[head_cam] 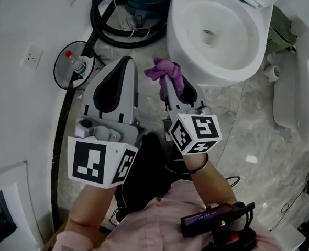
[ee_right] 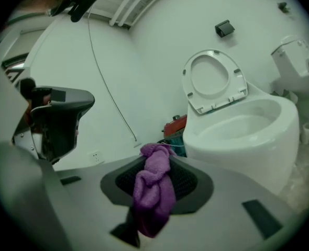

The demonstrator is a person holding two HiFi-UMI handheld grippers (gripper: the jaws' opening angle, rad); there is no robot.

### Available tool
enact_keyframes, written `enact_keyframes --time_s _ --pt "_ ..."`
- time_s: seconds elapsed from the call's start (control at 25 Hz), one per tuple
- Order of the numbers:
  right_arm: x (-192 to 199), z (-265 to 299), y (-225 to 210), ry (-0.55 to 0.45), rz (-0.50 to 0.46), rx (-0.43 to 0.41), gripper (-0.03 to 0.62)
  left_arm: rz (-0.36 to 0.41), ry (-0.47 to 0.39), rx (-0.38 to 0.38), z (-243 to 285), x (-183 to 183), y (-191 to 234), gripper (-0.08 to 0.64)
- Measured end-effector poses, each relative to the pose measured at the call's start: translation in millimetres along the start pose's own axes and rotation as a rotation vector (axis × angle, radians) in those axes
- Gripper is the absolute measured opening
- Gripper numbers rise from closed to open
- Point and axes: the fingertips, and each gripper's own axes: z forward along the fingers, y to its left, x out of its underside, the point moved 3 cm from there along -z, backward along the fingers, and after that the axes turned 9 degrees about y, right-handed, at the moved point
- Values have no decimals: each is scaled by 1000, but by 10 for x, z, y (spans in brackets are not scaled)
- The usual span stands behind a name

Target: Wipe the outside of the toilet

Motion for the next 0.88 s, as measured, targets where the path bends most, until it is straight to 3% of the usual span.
enact_keyframes --time_s 0.2,0.76,0.88 --pt "174 297 -69 -37 234 -74 118 7 3 3 56 266 52 8" --pt "248 697 -548 -161 762 -103 117 54 36 40 317 417 -34 8" --pt "280 735 -671 -178 839 -107 117 57 50 48 364 446 -81 8"
